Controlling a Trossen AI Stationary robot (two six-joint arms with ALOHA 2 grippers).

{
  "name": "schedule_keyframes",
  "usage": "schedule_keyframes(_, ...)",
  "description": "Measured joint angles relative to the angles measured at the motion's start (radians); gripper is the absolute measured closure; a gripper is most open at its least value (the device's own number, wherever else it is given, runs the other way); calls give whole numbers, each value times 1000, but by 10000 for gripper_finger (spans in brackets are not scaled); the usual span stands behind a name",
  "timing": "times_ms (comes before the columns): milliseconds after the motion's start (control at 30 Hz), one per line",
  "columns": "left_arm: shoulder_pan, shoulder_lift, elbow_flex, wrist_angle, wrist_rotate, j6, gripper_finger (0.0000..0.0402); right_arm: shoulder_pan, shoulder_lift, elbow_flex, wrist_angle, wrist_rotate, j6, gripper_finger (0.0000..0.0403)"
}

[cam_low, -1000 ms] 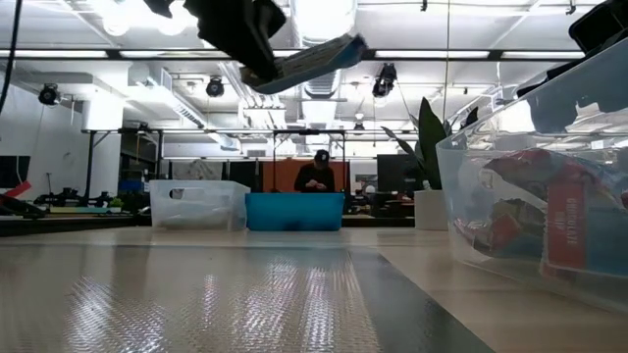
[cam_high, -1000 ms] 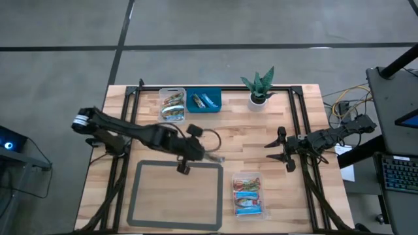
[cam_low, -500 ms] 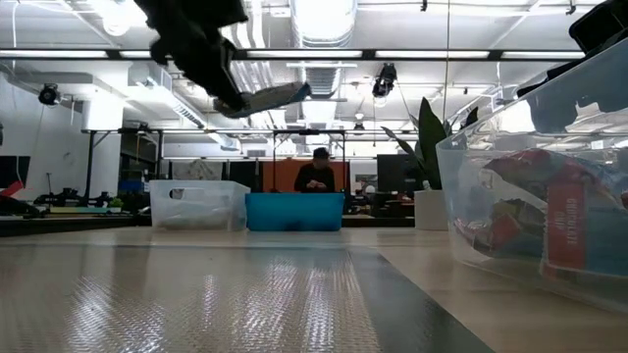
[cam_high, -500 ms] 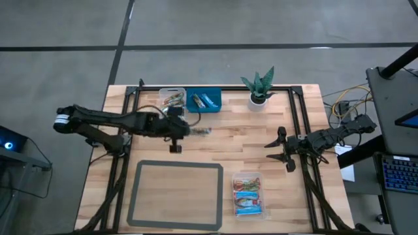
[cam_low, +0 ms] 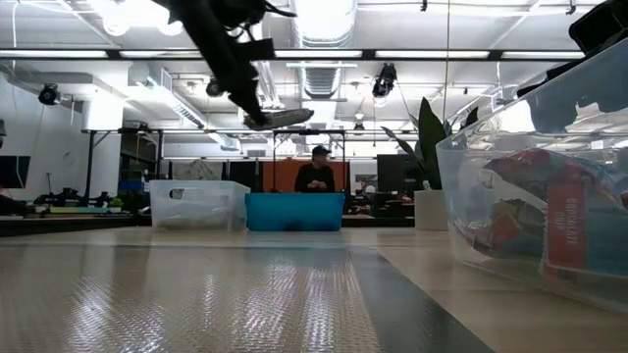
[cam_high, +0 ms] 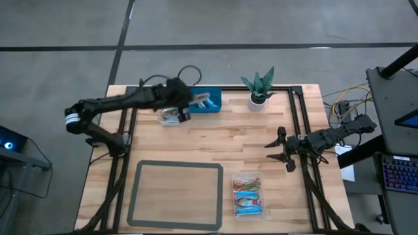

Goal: Pick and place Granola Bars by type
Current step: Put the blue granola bar into the blue bin

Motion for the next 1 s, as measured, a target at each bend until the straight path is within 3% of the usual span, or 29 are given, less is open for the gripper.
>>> schedule_keyframes(267, 97, 209, 262, -18, 12, -116, 401, 0, 0, 0, 0, 0, 0, 220)
schedule_keyframes(567, 127, 431, 503, -68, -7, -363, 401, 1, 0, 0, 0, 0, 0, 220)
schedule_keyframes(767, 130, 521, 574, -88, -40, -532, 401, 0, 0, 0, 0, 0, 0, 220)
schedule_keyframes(1000, 129, 580, 569, -99, -38, -700, 401, 0, 0, 0, 0, 0, 0, 220)
